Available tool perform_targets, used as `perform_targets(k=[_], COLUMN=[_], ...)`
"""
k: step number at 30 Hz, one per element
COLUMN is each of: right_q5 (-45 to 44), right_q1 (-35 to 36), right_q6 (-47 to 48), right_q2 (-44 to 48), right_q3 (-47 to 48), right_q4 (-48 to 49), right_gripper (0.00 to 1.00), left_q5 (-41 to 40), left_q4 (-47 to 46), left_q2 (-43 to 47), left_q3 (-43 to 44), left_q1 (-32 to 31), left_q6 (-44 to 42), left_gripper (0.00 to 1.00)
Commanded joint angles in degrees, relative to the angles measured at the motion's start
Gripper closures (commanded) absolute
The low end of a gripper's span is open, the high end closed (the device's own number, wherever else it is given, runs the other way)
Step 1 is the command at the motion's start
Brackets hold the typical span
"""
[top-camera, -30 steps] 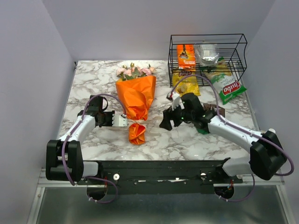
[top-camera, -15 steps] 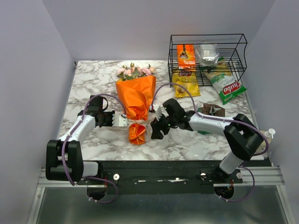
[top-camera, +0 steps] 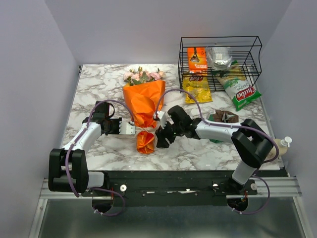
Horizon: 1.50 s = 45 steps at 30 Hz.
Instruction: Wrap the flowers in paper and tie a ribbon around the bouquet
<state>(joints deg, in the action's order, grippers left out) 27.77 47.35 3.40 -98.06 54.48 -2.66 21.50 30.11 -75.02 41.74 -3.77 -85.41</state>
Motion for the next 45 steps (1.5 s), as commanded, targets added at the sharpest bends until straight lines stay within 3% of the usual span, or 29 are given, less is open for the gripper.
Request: perform_targets(k=[1,5,6,9,21,25,27,35,45], right_q5=[0.0,0.5,0.2,0.3,0.4,0.0,0.1,0.4,1.7], right_q1=[0.5,0.6,0.6,0.6,0.6,0.6,0.6,0.7,0.6], right_q6=[1.3,0.6,0.5,0.4,-6.6,-8.6,-9.4,-12.4,-15.6], right_q2=[-1.2,-2.7,-2.4,-1.0,6.9,8.8,9.6,13.4,13.1], right_q3=[2.6,3.2,2.9,1.8,-8.0,-9.2,-9.3,-12.7,-12.7], right_q4=[1.3,0.8,0.8,0.7,-7.9,-8.8,-9.1,-10.9,-18.9], right_gripper=[0.41,0.69,0.85,1.0,1.0,1.0,1.0,1.0,1.0], left_q5=[1.1,1.0,0.8,1.0,2.1,3.4,3.6,3.8,3.6], left_q4=[0.7,0.6,0.4,0.6,-0.4,1.0,1.5,2.3,2.4], left_q2=[0.5,0.8,0.7,0.7,0.4,0.2,0.1,0.2,0.2], left_q3=[-0.3,-0.3,-0.3,-0.6,-0.9,-0.6,-0.2,-0.3,-0.5], left_q1=[-0.3,-0.3,-0.3,-0.3,-0.6,-1.1,-1.4,-1.9,-2.2], left_q6=[0.7,0.9,0.9,0.9,0.2,-0.5,-1.3,-1.8,-2.3], left_gripper=[1.0,1.0,1.0,1.0,1.0,0.84,0.81,0.92,0.98])
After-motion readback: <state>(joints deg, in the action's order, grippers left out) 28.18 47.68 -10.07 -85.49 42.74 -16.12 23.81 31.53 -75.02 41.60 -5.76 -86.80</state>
